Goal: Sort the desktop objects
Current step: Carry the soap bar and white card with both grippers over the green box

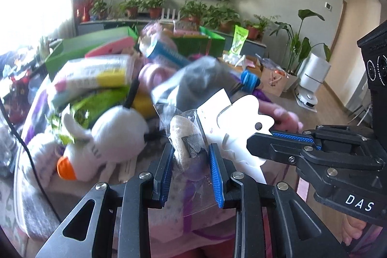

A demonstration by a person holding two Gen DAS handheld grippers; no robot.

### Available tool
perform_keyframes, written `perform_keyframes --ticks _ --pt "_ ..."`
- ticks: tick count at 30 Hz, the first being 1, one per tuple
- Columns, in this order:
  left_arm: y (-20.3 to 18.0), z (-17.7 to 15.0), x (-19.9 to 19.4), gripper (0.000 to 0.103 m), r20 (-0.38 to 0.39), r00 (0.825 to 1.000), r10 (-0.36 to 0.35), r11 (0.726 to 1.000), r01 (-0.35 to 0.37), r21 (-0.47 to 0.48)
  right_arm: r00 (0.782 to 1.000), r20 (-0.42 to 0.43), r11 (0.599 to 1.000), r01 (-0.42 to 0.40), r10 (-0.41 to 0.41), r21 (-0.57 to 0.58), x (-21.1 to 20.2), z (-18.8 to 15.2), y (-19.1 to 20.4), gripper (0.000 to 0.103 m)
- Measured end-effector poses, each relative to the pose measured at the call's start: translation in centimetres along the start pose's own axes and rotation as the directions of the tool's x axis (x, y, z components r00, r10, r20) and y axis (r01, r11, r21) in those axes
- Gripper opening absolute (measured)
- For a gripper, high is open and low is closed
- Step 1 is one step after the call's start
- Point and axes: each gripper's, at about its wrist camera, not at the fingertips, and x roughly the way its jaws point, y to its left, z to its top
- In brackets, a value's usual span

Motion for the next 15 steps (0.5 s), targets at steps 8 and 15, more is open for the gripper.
perform_keyframes --ticks 8,15 --pt "-1.0 3.4 -0.7 0.029 0.073 0.997 0.019 0.999 -0.022 0.041 0.999 0.051 0.999 0.014 -0.012 -0.041 -1.2 2.2 -0.3 0.006" --pt "-1.5 5.9 -0.7 0.029 0.116 0.993 0.027 0.998 -0.034 0.06 0.996 0.08 0.998 0.033 -0.029 -0.052 -1.6 4.5 -1.1 0.006"
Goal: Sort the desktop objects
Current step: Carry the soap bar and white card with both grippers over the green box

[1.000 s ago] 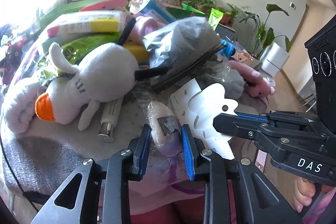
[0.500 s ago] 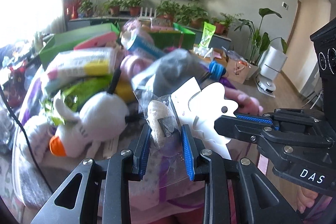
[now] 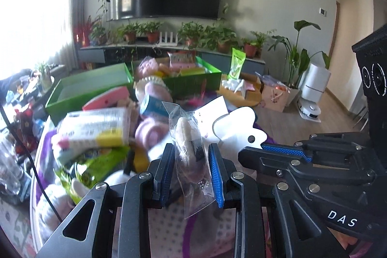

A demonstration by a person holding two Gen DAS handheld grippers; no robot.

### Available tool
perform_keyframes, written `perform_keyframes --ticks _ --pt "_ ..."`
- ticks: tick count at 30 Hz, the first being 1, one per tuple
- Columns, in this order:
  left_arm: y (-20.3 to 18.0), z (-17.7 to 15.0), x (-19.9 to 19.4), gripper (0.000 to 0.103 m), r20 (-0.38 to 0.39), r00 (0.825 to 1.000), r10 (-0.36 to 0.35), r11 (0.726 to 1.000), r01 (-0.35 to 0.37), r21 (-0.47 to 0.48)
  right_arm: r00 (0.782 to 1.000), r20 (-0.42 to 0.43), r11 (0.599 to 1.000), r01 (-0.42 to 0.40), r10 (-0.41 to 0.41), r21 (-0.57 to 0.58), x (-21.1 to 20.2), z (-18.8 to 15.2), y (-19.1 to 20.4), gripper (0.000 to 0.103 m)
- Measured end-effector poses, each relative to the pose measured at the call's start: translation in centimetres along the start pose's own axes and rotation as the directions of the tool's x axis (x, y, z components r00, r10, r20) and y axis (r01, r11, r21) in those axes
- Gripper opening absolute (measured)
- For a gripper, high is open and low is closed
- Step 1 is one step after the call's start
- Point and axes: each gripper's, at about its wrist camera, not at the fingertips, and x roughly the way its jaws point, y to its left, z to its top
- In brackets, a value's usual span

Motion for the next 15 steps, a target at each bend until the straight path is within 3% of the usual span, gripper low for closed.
perform_keyframes --ticks 15 --pt "-0.4 4.9 2.1 0.029 0.044 0.999 0.019 0.999 -0.021 0.043 0.999 0.037 1.0 -0.009 0.009 0.013 1.0 4.5 -3.2 0.006"
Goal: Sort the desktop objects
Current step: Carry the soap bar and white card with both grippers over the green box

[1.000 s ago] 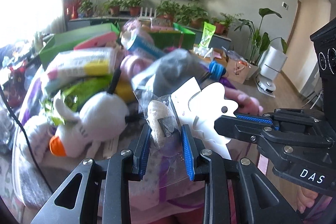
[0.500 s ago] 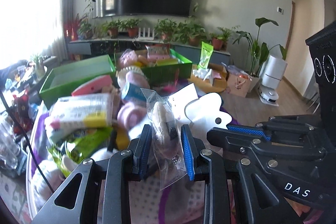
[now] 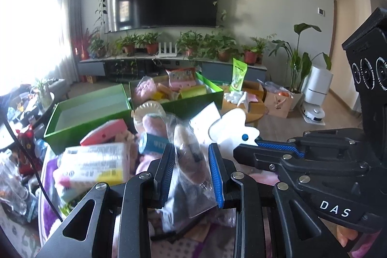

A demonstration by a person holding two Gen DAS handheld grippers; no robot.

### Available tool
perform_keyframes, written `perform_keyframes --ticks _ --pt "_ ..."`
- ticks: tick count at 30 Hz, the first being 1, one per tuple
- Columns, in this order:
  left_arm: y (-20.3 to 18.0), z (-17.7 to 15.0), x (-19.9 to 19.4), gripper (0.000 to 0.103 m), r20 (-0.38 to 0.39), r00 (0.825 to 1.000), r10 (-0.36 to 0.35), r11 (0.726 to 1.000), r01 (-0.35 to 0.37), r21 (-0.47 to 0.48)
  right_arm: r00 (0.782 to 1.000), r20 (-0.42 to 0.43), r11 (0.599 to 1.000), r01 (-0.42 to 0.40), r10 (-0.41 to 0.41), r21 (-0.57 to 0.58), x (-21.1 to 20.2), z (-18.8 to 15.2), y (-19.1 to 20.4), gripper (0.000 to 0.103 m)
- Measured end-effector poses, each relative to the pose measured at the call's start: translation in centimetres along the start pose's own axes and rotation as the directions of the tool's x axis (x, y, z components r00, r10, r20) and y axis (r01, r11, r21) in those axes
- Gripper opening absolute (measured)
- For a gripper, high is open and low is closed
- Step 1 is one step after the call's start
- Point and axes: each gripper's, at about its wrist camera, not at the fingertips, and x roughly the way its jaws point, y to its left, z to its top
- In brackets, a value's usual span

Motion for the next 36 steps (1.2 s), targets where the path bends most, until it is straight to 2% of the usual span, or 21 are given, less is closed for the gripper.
perform_keyframes --ticks 10,22,31,36 --pt "0.7 2.9 3.2 0.029 0.005 1.0 0.021 1.0 -0.021 -0.009 1.0 0.013 1.0 -0.017 0.017 -0.006 2.4 3.4 -2.5 0.006" --pt "0.8 7.6 5.9 0.029 0.044 0.998 0.054 0.998 -0.055 0.022 0.994 0.107 0.999 -0.029 0.031 -0.019 3.5 7.8 -5.4 0.006" --pt "0.8 10.6 8.3 0.028 0.048 0.997 0.063 0.997 -0.065 0.048 0.988 0.156 0.999 -0.02 0.024 -0.026 4.6 11.7 -8.3 0.005" --pt "1.3 12.4 10.8 0.025 0.022 0.999 0.038 0.998 -0.039 0.047 0.987 0.161 1.0 -0.012 0.015 -0.019 5.9 13.2 -9.7 0.005"
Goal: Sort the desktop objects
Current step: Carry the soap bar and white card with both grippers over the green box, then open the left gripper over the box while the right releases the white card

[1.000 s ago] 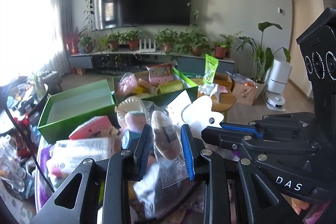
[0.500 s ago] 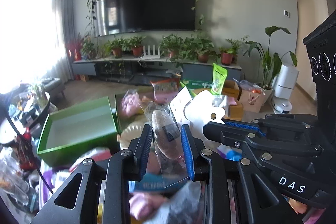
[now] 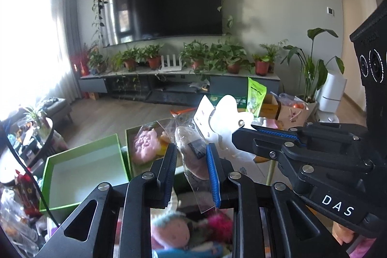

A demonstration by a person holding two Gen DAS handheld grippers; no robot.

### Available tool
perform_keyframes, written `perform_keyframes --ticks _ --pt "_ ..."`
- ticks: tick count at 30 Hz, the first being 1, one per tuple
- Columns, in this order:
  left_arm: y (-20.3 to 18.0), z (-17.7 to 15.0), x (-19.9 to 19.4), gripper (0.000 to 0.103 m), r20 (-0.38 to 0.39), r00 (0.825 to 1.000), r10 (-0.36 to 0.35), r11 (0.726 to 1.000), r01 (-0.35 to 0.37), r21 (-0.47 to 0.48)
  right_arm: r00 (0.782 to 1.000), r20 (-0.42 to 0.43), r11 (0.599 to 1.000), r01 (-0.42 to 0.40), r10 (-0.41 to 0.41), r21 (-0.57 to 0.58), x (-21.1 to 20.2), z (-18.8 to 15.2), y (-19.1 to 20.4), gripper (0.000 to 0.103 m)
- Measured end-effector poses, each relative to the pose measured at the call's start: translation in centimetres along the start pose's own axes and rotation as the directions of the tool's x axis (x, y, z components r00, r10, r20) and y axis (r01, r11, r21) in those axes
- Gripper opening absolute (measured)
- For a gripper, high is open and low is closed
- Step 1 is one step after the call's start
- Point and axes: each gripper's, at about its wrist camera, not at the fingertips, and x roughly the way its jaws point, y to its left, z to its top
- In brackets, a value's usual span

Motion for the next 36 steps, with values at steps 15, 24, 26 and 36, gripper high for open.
perform_keyframes --ticks 15,24,26,36 --pt "2.3 2.8 8.5 0.023 -0.071 0.997 0.016 1.0 -0.015 0.01 0.999 -0.029 0.997 -0.03 0.032 0.072 8.2 2.7 -5.5 0.005" --pt "3.3 2.1 13.4 0.023 -0.133 0.988 0.073 0.997 -0.07 0.026 0.996 -0.085 0.993 -0.03 0.039 0.114 13.8 2.2 -7.8 0.005" --pt "3.5 2.0 14.2 0.023 -0.147 0.986 0.085 0.996 -0.082 0.027 0.994 -0.11 0.993 -0.012 0.025 0.116 14.9 1.8 -8.1 0.005" --pt "3.5 1.6 14.8 0.023 -0.174 0.979 0.108 0.993 -0.099 0.058 0.976 -0.214 0.99 0.074 -0.047 0.118 17.2 0.5 -8.4 0.008"
